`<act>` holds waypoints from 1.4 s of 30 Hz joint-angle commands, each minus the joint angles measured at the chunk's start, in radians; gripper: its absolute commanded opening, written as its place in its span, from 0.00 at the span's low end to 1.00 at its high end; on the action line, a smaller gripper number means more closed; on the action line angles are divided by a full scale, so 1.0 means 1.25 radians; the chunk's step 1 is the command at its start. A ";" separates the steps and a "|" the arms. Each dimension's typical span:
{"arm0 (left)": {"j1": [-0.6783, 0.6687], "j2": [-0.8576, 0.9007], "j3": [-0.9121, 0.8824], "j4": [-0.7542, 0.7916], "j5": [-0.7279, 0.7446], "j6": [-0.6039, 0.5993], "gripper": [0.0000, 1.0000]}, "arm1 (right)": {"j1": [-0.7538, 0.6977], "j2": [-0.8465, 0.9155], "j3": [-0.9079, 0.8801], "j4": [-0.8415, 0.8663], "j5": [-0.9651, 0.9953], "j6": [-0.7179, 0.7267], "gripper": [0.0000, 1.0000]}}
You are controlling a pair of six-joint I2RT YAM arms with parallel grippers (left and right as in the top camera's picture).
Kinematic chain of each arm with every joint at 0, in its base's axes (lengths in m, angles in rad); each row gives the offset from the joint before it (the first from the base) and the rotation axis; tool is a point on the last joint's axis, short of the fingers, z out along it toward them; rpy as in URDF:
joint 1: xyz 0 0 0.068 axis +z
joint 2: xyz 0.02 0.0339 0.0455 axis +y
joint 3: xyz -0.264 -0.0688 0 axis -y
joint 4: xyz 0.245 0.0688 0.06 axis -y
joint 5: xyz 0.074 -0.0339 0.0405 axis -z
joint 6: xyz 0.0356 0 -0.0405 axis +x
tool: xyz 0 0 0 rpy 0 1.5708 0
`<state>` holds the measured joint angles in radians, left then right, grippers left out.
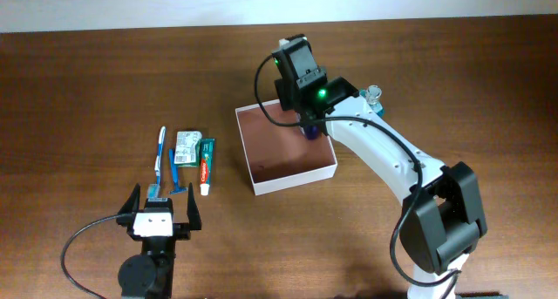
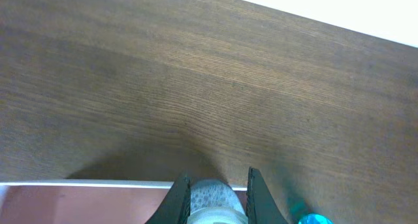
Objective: Pack container
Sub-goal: 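Lower the soap bottle into the box's back corner and release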
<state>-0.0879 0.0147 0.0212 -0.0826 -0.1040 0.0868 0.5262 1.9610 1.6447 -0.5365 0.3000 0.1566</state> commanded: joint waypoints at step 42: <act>0.005 -0.008 -0.007 0.002 0.009 0.010 0.99 | -0.014 -0.132 -0.047 -0.173 -0.028 -0.075 0.44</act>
<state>-0.0879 0.0147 0.0212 -0.0826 -0.1040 0.0868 0.5137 1.8225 1.5860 -0.7399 0.2607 0.0662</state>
